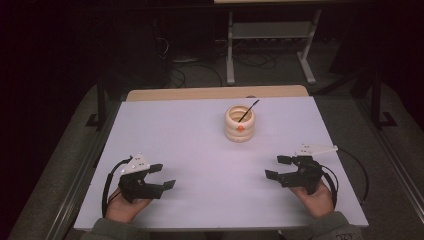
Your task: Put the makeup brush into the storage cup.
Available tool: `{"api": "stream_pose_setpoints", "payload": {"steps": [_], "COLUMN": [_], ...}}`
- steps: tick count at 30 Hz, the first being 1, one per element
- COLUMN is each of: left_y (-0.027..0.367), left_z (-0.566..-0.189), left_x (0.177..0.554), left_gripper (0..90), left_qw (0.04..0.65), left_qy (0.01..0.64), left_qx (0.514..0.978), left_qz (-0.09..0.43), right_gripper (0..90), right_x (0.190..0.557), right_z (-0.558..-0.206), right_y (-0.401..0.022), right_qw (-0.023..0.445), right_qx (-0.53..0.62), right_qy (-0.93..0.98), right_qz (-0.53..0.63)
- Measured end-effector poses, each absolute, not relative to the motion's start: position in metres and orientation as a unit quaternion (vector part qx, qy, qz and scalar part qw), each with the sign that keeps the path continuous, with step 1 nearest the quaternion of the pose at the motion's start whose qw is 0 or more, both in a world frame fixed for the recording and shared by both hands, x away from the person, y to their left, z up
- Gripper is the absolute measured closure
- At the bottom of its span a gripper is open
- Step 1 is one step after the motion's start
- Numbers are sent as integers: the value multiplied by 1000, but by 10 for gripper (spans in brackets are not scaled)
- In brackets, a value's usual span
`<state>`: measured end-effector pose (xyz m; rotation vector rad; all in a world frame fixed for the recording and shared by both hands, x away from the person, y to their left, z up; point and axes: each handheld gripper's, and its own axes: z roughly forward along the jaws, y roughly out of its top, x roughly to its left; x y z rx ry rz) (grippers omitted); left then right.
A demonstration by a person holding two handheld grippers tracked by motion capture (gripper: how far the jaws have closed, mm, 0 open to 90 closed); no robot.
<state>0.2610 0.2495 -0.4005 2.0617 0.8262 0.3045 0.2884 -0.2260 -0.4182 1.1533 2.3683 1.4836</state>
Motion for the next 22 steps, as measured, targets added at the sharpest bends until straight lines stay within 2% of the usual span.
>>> {"api": "stream_pose_setpoints", "payload": {"steps": [22], "left_y": [255], "left_z": [-407], "left_x": [256], "left_gripper": [252], "left_qw": [437], "left_qy": [331], "left_qx": [828], "left_qz": [120], "right_gripper": [180], "right_x": [275], "right_z": [-421], "right_y": [-228], "right_qw": [57], "right_qx": [373], "right_qy": [782], "right_qz": [496]}}
